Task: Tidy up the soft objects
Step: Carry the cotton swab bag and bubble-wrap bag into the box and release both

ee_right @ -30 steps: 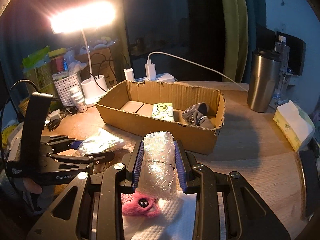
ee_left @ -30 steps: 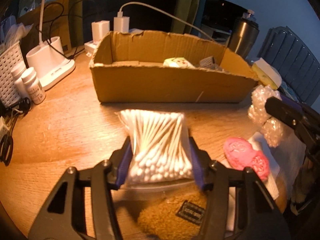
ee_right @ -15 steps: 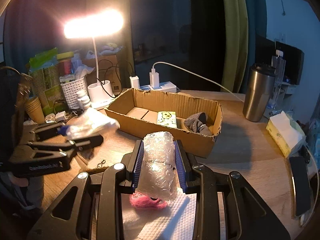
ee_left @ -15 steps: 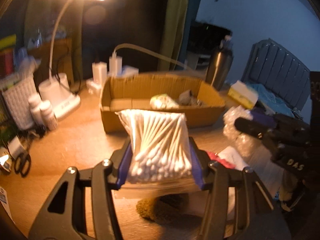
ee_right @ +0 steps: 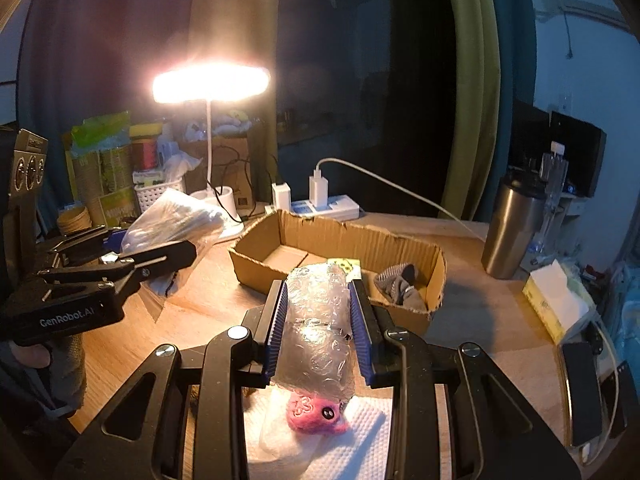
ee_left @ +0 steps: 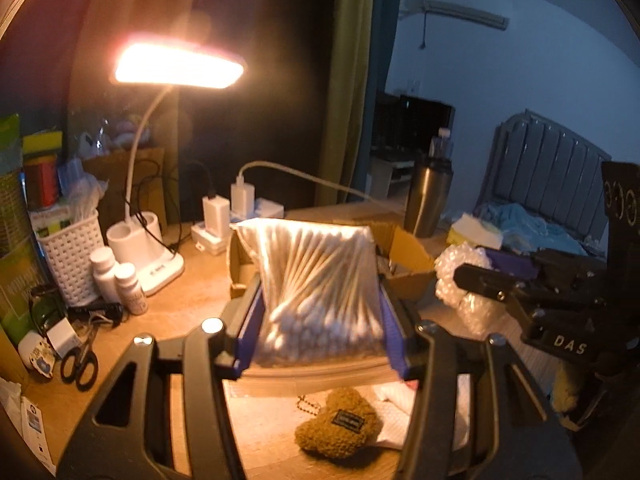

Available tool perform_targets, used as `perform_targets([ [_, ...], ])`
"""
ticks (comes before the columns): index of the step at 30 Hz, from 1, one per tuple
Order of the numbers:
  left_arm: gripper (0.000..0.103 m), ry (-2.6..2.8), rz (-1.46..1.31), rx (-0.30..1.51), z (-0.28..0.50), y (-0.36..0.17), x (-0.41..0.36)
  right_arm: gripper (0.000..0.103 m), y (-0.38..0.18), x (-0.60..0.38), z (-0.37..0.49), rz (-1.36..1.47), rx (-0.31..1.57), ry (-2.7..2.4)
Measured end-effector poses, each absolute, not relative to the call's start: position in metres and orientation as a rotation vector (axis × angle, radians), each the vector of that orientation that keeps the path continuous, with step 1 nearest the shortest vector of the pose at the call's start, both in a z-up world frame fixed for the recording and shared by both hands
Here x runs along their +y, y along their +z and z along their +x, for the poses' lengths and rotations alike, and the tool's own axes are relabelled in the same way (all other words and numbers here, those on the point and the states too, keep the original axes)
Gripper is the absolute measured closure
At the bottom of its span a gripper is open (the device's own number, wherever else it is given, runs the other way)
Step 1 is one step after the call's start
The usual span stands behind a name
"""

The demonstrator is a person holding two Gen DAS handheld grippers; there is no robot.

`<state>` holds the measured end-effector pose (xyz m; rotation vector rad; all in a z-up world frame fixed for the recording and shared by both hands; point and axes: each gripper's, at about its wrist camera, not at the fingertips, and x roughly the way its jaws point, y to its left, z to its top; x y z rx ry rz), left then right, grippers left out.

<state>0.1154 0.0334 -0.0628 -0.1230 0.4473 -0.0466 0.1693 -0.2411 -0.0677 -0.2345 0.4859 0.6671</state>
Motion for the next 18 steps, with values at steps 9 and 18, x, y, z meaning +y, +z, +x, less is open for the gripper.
perform_targets([
  [9,0.05,-0.047,-0.128,0.352,0.104,-0.038,0.043,0.07,-0.049,-0.233,0.166,-0.242,0.439,0.683],
  [18,0.05,-0.032,-0.119,0.274,0.107,-0.011,0.054,0.07,-0.028,-0.228,0.177,-0.22,0.365,0.664],
])
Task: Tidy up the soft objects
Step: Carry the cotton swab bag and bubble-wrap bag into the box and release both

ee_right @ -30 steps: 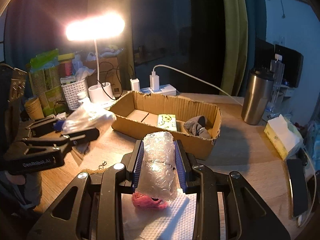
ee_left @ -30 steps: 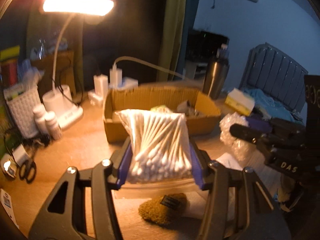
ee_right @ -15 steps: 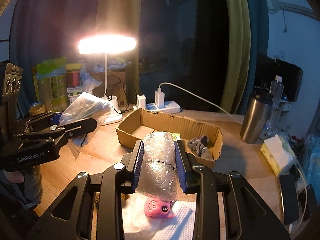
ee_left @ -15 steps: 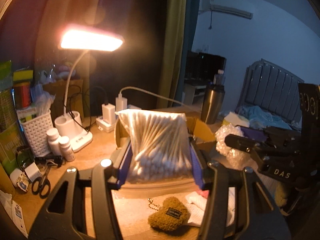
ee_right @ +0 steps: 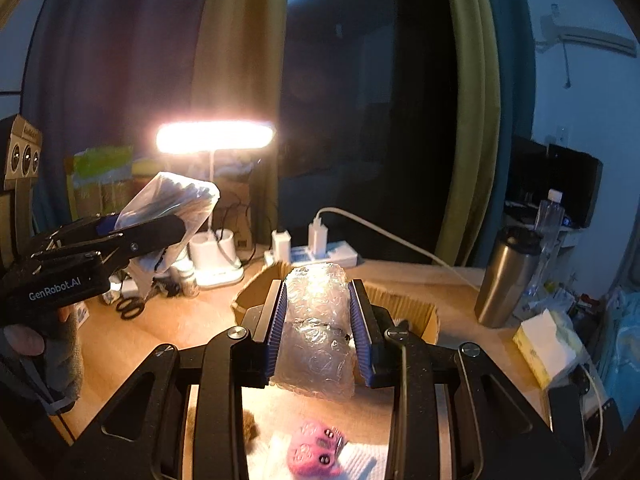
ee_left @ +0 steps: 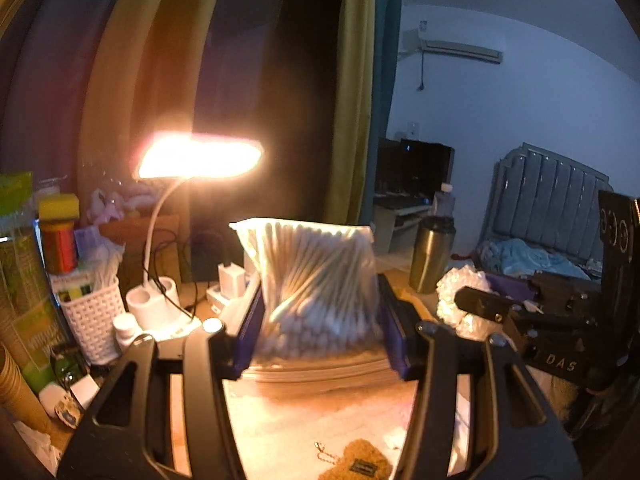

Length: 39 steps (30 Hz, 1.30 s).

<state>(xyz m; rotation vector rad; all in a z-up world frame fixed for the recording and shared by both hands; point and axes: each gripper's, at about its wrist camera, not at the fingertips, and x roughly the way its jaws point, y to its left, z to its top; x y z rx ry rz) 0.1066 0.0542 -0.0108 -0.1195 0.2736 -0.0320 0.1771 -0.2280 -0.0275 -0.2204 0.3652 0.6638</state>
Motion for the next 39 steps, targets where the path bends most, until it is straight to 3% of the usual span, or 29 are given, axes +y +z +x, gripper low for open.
perform_targets([
  [22,0.05,-0.023,-0.179,0.286,0.191,-0.036,0.086,0.07,-0.043,-0.195,0.251,-0.16,0.366,0.661],
  [32,0.05,-0.038,-0.214,0.396,0.241,-0.079,0.089,0.07,-0.074,-0.16,0.283,-0.174,0.461,0.716],
  [39,0.045,0.0,-0.223,0.6,0.273,-0.12,0.101,0.07,-0.102,-0.144,0.301,-0.162,0.547,0.729],
])
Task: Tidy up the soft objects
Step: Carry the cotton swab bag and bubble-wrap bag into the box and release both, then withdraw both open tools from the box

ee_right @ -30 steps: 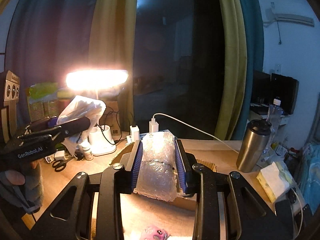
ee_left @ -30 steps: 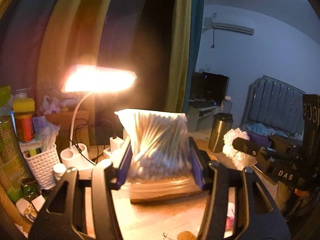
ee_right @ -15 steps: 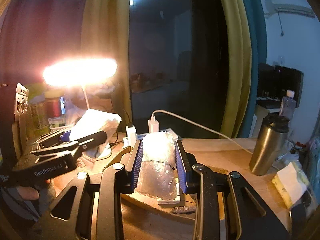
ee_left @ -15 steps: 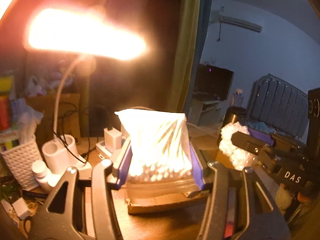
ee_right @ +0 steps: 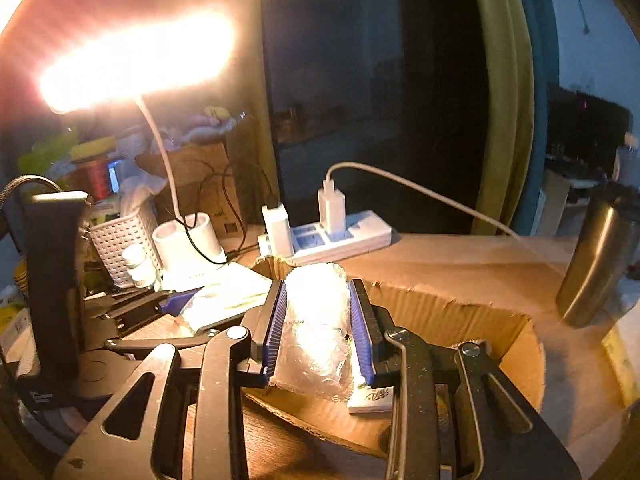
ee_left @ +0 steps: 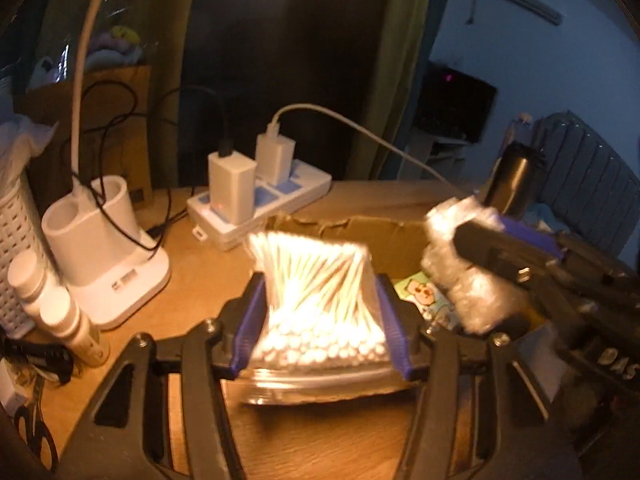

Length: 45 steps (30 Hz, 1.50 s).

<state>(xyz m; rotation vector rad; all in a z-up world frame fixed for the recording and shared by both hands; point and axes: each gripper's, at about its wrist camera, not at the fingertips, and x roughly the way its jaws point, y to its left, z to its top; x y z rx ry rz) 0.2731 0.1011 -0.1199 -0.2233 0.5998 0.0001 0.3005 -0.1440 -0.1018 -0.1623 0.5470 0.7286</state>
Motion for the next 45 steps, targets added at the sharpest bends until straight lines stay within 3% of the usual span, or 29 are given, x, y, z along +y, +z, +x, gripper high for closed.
perform_targets([
  [7,0.029,-0.003,-0.283,0.613,0.27,-0.118,0.11,0.07,-0.105,-0.145,0.308,-0.148,0.566,0.726],
  [12,0.029,0.009,-0.313,0.596,0.263,-0.108,0.12,0.068,-0.109,-0.138,0.31,-0.157,0.594,0.723],
  [14,0.029,0.021,-0.306,0.587,0.258,-0.102,0.121,0.055,-0.111,-0.133,0.312,-0.189,0.611,0.701],
  [19,0.029,0.026,-0.302,0.562,0.251,-0.095,0.122,0.048,-0.089,-0.143,0.298,-0.19,0.568,0.673],
  [45,0.029,-0.011,-0.207,0.377,0.161,-0.028,0.084,0.047,-0.029,-0.214,0.208,-0.172,0.414,0.576],
])
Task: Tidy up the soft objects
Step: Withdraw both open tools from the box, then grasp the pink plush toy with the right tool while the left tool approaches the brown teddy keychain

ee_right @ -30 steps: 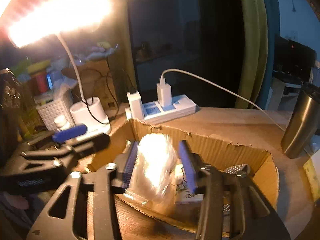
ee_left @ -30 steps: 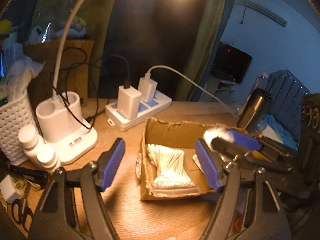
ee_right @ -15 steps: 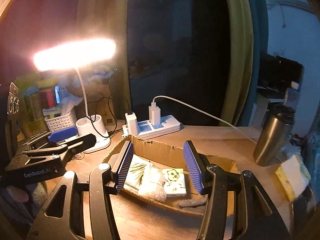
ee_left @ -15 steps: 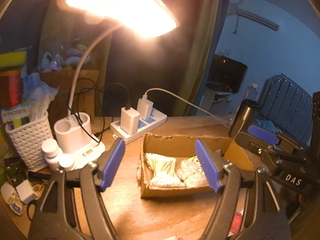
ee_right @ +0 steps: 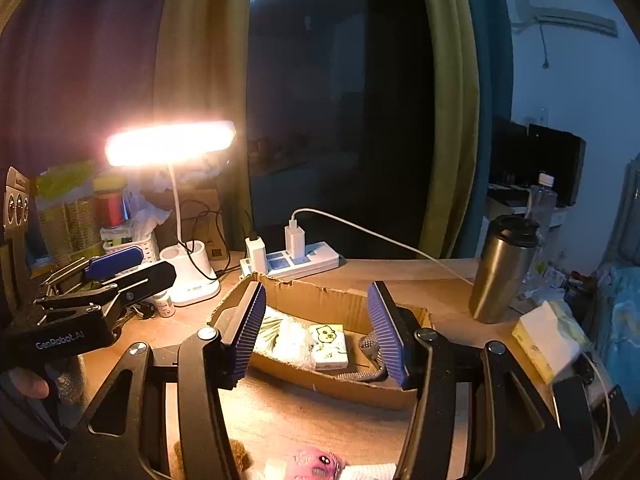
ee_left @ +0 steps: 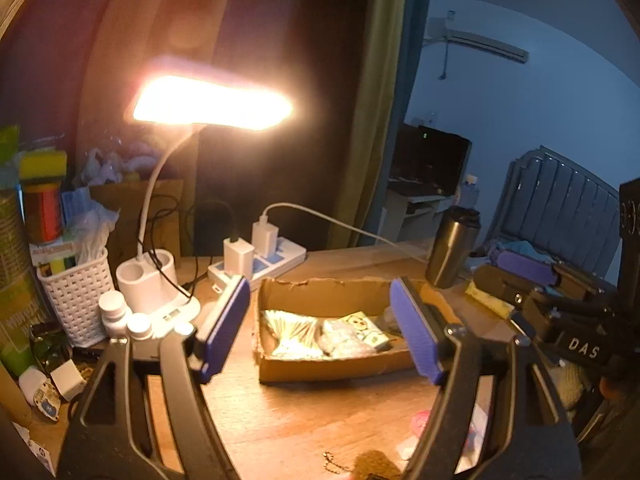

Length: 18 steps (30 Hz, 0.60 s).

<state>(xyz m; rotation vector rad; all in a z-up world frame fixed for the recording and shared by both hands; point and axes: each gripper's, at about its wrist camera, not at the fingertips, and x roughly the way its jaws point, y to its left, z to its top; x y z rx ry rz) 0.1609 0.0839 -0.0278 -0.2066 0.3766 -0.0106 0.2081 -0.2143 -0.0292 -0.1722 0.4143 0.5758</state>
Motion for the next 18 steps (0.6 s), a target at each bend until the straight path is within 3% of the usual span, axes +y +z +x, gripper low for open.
perform_targets([
  [18,0.028,-0.034,-0.175,0.369,0.126,-0.028,0.052,0.047,-0.039,-0.248,0.17,-0.166,0.429,0.555],
])
